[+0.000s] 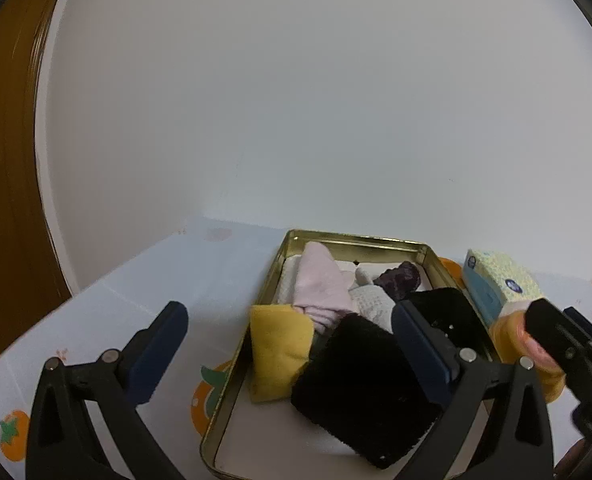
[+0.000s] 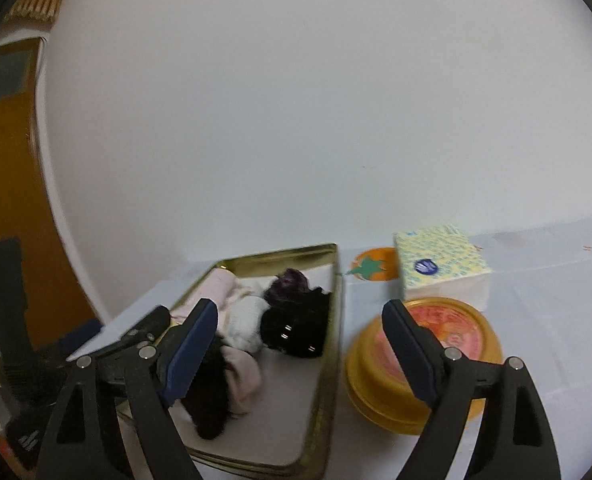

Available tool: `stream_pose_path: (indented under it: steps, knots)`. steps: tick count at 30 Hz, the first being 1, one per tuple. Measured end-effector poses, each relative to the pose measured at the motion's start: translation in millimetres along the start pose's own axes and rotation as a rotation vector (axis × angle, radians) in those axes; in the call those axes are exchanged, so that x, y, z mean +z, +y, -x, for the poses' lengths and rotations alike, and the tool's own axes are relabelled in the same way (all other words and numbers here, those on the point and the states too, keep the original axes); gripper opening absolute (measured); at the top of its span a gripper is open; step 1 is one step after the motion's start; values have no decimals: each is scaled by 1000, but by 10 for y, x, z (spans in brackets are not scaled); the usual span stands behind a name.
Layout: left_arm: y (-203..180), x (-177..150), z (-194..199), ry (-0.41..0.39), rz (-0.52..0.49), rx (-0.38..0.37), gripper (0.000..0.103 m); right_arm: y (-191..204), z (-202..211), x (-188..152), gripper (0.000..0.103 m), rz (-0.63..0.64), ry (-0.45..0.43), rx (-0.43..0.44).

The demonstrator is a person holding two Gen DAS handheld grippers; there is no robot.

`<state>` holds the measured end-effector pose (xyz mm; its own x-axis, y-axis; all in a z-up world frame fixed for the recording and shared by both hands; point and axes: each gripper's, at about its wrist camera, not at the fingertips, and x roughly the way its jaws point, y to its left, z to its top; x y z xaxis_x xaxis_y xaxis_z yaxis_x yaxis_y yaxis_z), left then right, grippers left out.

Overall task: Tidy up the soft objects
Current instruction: 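Lower the black pad into the tray and open the right gripper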

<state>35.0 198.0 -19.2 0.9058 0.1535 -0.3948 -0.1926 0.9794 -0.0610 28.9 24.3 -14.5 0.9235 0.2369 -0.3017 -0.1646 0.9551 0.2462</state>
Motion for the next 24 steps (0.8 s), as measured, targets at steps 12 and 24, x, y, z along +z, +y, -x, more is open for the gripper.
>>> stream_pose_path:
  steps: [12,24]
  knots:
    - [-89,-8,116,-58,-56,41,103,126,298,26,93,130,-174,-94]
    - [-89,-5,137,-65,-61,49,103,62,597,49,94,61,-377,-82]
